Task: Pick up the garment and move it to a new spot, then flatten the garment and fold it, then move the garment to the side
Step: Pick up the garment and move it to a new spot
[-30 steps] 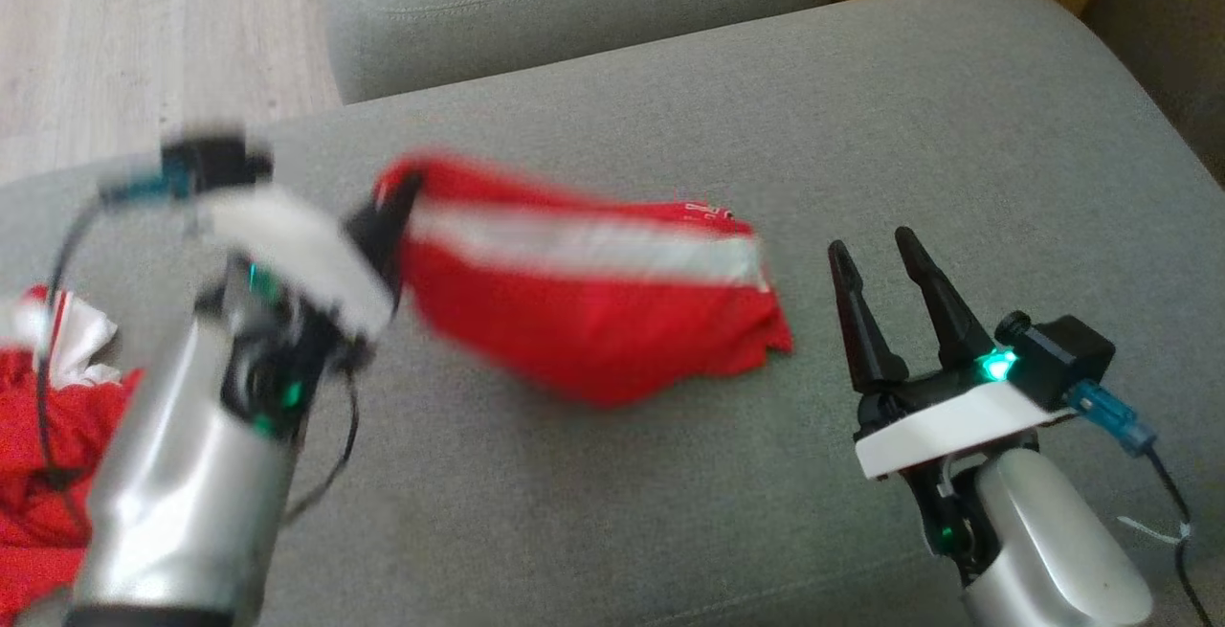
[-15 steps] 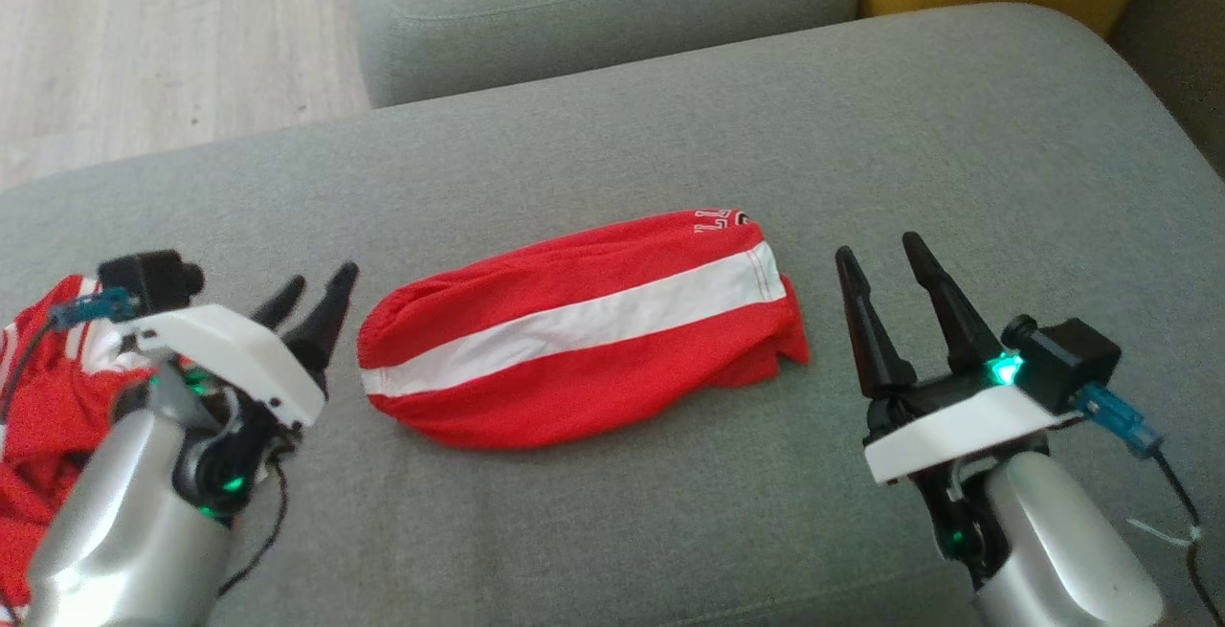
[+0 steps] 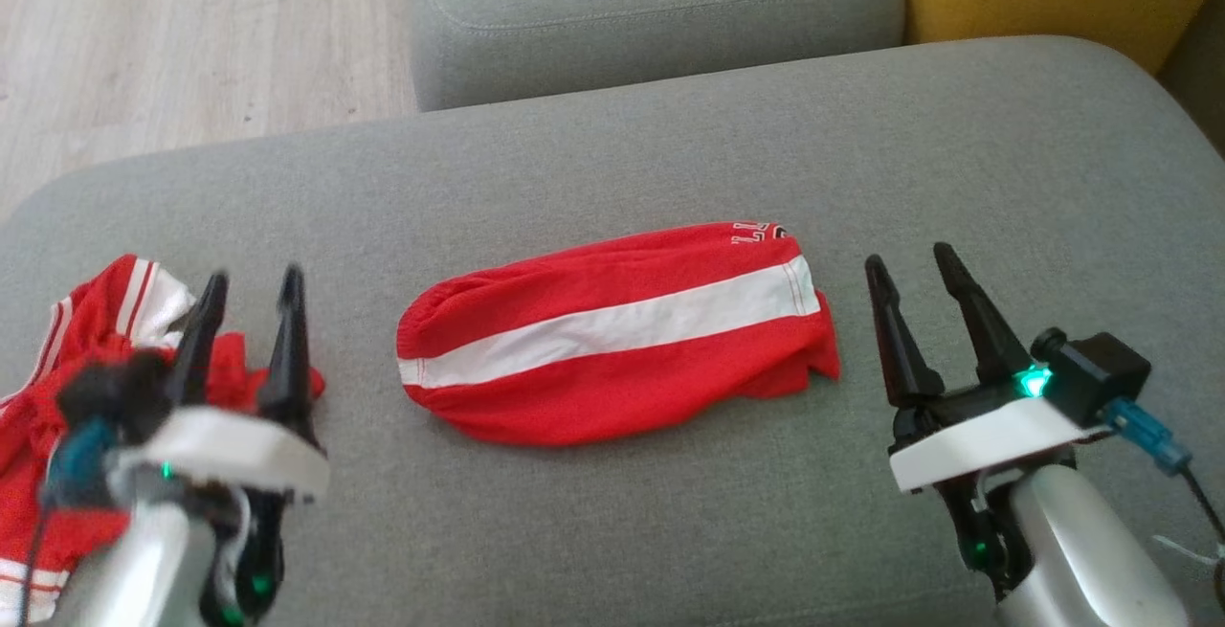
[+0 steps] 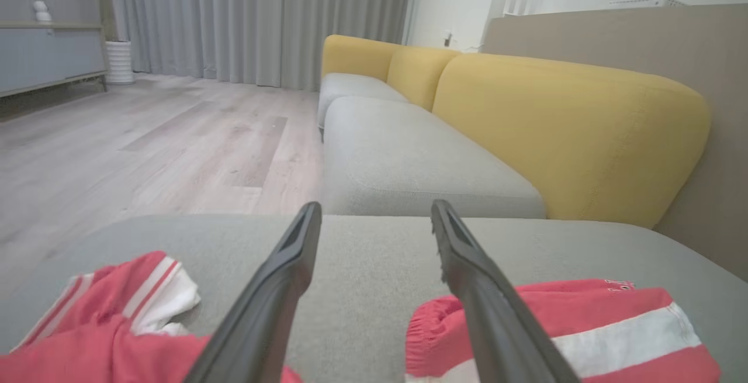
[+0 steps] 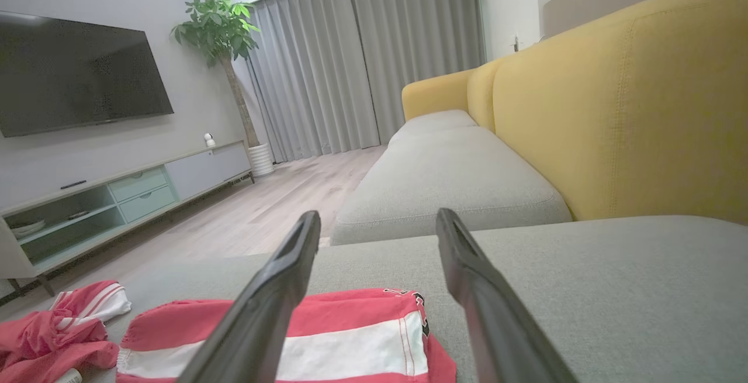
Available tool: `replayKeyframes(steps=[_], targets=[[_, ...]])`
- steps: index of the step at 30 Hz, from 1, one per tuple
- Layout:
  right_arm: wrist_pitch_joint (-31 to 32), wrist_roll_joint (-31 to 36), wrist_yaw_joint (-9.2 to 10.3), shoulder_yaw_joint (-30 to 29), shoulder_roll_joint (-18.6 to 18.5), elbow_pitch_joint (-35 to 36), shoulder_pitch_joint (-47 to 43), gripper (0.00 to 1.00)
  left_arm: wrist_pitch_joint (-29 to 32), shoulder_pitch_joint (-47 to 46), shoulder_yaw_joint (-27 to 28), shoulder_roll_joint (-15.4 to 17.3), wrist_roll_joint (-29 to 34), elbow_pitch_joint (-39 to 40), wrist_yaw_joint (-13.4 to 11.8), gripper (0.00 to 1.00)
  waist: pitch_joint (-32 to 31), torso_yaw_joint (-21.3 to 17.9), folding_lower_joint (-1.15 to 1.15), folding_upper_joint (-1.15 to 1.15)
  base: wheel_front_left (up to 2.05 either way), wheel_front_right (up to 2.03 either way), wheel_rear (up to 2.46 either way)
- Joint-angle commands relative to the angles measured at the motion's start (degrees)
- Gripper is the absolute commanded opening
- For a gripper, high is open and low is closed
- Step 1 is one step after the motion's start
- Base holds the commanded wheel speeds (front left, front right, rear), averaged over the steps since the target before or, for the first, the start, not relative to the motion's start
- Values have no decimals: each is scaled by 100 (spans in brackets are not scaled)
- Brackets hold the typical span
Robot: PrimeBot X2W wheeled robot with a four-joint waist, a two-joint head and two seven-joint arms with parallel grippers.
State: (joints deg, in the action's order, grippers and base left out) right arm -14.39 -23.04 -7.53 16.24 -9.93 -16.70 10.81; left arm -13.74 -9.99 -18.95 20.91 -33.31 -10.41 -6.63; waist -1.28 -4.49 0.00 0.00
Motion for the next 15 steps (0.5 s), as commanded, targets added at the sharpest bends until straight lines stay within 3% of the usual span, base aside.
replayKeyframes(steps=[1,7,11,15], targets=[[-61,25,4,44,-68,218,37,100,-91,8,406,51,171,366,-207,100,-8,15,0,0,0,0,0],[-61,5,4,-71,-41,165,-93,100,-123,900,823,-487,660,943,-576,100,-26,15,0,0,0,0,0],[-61,-9,4,-109,-48,102,-110,100,-124,1120,887,-802,843,980,-447,100,-41,63,0,0,0,0,0],[-61,-17,4,-94,-44,41,-69,100,-125,1053,932,-897,1021,864,-272,100,-51,90,0,0,0,0,0]])
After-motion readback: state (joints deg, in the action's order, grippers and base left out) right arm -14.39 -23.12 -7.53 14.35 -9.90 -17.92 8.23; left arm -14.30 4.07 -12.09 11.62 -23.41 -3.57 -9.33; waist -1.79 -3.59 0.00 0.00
